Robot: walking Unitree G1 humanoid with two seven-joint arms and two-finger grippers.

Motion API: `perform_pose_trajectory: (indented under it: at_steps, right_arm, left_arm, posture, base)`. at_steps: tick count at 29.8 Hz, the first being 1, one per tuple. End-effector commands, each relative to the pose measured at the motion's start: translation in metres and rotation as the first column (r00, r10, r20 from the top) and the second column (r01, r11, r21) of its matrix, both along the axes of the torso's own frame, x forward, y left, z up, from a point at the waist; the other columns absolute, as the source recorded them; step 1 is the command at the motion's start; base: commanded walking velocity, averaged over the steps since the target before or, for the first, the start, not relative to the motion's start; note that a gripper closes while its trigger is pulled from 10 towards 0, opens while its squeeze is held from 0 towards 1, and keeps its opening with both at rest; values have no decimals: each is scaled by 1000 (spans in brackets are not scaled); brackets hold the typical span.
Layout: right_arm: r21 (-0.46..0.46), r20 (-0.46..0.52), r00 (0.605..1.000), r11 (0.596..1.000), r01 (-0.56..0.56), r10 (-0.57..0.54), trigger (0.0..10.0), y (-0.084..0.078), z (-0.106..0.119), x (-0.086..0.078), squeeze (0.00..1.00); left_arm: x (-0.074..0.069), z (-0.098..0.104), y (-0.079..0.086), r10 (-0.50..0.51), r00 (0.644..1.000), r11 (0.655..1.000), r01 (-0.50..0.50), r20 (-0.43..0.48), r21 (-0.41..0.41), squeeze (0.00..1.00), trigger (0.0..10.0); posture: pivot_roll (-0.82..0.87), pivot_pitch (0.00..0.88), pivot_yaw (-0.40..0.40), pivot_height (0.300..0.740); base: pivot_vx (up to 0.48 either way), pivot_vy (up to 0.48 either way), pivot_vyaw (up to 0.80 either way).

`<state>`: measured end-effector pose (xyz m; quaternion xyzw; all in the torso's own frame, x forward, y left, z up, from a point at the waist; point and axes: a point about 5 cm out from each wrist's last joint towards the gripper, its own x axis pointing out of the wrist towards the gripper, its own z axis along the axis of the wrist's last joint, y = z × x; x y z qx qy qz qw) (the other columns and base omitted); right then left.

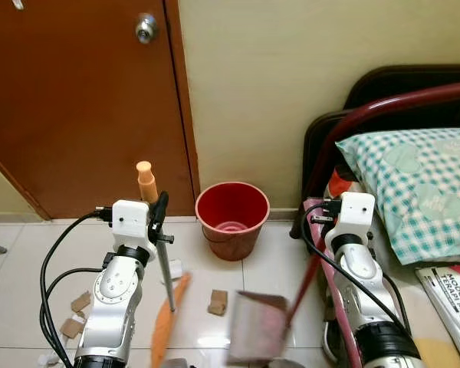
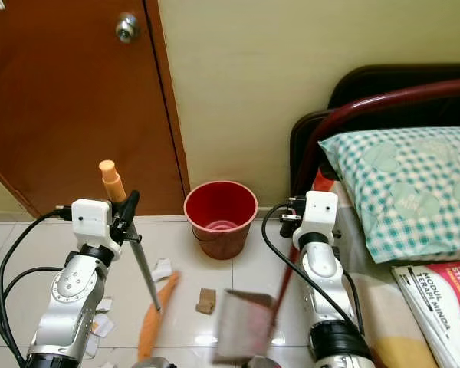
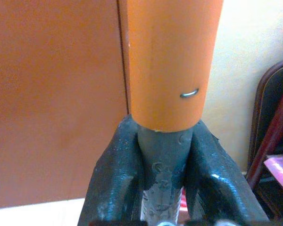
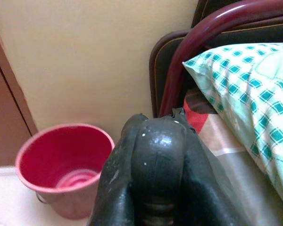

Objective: Sweep floor

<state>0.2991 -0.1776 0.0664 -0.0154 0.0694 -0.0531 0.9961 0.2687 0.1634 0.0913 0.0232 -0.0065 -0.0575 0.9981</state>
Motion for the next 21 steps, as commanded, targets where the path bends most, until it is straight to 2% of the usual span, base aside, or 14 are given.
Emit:
perform_pose_trajectory:
  at_steps: [1, 9, 12, 15, 17, 21]
  right_arm:
    - [23, 24, 1000, 1000, -7, 7, 10000, 6, 5, 3, 0]
    - [23, 26, 1000, 1000, -10, 9, 10000, 7, 6, 3, 0]
    - [-1, 26, 1000, 1000, 1, -1, 10000, 5, 6, 4, 0]
    - [-32, 17, 999, 999, 32, -31, 10000, 4, 5, 6, 0]
    - [-86, 9, 998, 995, 59, -59, 10000, 6, 5, 9, 0]
    - [-90, -8, 995, 991, 96, -97, 10000, 8, 4, 13, 0]
  left_arm:
    - [2, 8, 7, 28, 999, 999, -29, 35, 18, 0, 10000]
    - [3, 9, 4, 25, 999, 1000, -26, 37, 15, 0, 10000]
    - [4, 7, 0, -8, 1000, 1000, 8, 18, 1, 0, 10000]
    - [3, 3, -13, -106, 994, 994, 106, -6, -12, 0, 10000]
    - [4, 3, -22, -167, 986, 986, 167, -10, -7, 0, 10000]
    - [5, 4, -31, -226, 974, 974, 226, -15, -25, 0, 10000]
  posture:
    - [-44, 47, -3, 740]
    - [-45, 49, -4, 740]
    - [-45, 53, -7, 740]
    - [-43, 59, -9, 740]
    - [-40, 61, -9, 740]
    - [-37, 64, -9, 740]
  base:
    - [0, 0, 0]
    - [0, 0, 0]
    - [0, 0, 0]
    - [0, 0, 0]
    - [0, 0, 0]
    - [0, 0, 0]
